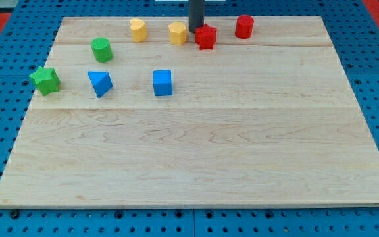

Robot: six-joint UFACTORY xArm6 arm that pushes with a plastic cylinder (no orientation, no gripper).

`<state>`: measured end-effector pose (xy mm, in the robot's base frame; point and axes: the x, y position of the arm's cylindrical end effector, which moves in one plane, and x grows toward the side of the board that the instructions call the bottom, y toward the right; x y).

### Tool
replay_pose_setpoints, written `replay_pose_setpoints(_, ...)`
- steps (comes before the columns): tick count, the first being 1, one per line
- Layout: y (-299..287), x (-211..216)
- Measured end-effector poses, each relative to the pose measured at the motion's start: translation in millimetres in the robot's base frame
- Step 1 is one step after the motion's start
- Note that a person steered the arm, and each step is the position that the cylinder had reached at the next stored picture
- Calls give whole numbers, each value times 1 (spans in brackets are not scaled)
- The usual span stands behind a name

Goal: Push the green circle to the top left corner

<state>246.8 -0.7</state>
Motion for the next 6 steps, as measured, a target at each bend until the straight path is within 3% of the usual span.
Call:
replay_pose_setpoints(1,-50,22)
replay_pose_setpoints(2,-28,51)
replay_pose_setpoints(4,-171,58)
replay_pose_setpoints(5,-174,77)
replay_pose_setpoints(6,-222,69)
